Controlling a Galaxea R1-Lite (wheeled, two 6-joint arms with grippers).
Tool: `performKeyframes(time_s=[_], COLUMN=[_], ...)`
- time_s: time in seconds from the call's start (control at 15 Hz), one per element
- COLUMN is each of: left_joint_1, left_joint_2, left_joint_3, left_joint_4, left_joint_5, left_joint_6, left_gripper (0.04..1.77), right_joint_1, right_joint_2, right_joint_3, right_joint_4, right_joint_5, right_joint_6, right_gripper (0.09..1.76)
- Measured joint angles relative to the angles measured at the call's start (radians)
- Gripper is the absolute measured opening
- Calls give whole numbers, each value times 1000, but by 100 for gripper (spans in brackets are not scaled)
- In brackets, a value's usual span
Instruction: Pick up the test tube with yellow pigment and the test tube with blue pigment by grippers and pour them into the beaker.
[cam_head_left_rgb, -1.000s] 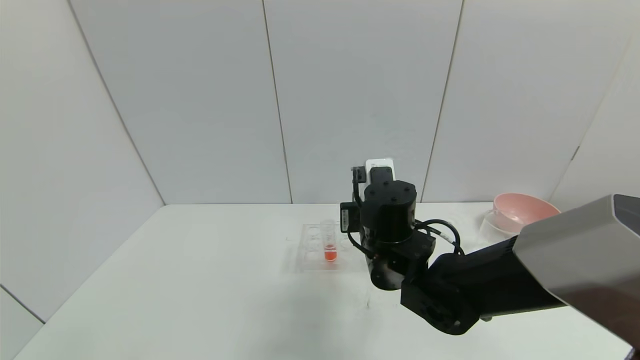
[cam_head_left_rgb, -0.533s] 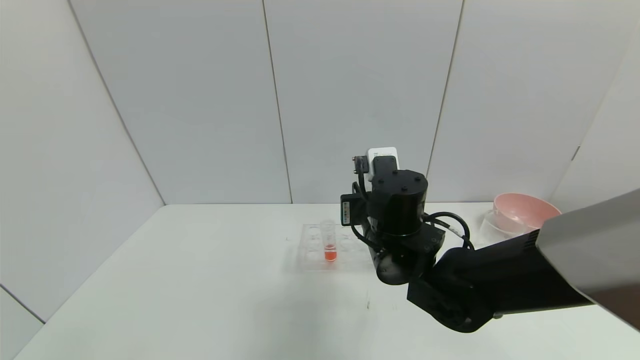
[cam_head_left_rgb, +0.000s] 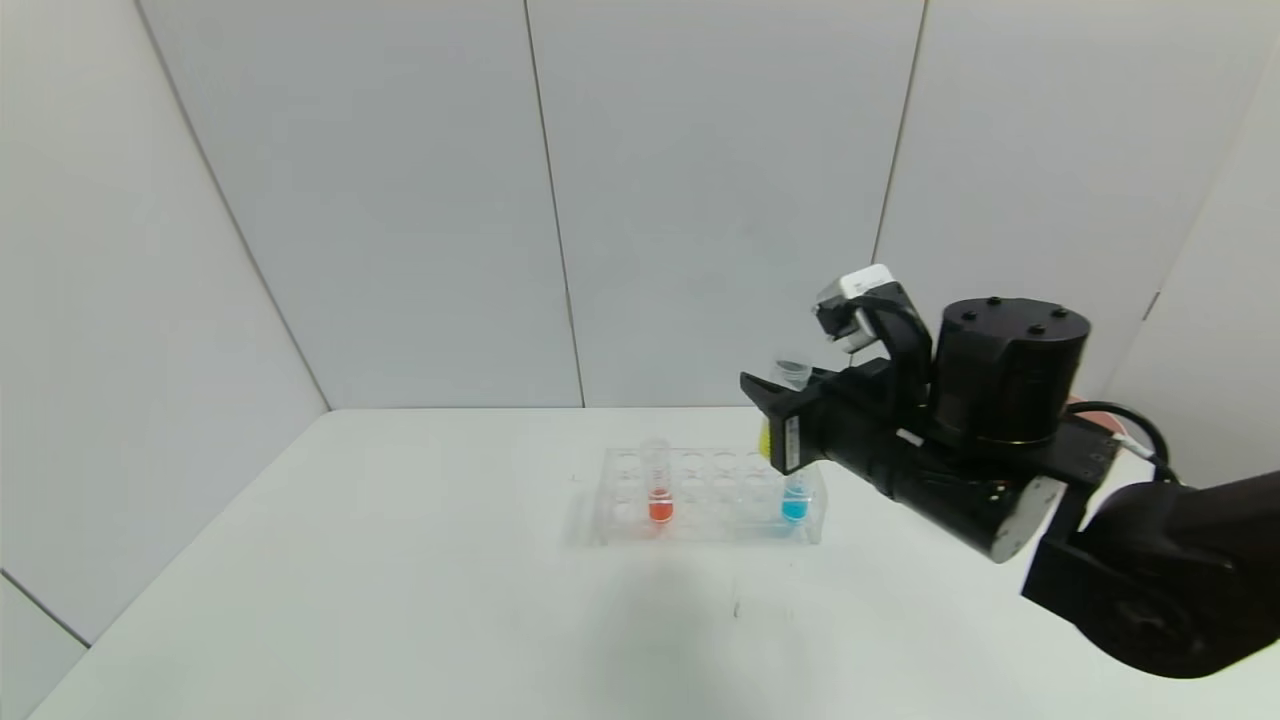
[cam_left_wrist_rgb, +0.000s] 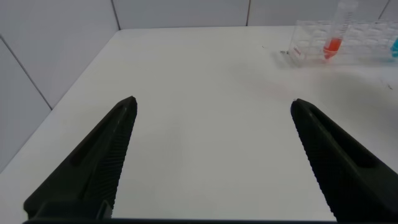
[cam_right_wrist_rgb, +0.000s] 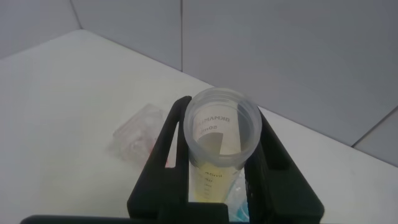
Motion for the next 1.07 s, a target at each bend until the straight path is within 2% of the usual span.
performKeyframes(time_s=[0.33, 0.6, 0.87, 1.07], left_joint_1=[0, 0, 0, 0], left_joint_2=[0, 0, 0, 0], left_joint_3=[0, 0, 0, 0], left_joint_4=[0, 0, 0, 0], left_joint_5=[0, 0, 0, 0], left_joint_6=[0, 0, 0, 0], left_gripper=[176, 176, 176, 176], right_joint_1=[-247, -513, -779, -915], right_joint_2=[-178, -265, -280, -241], right_joint_3=[163, 213, 206, 126], right_joint_4=[89, 195, 367, 473], right_joint_5=[402, 732, 949, 1019], right_joint_6=[-14, -138, -369, -444], right_gripper=[57, 57, 57, 57])
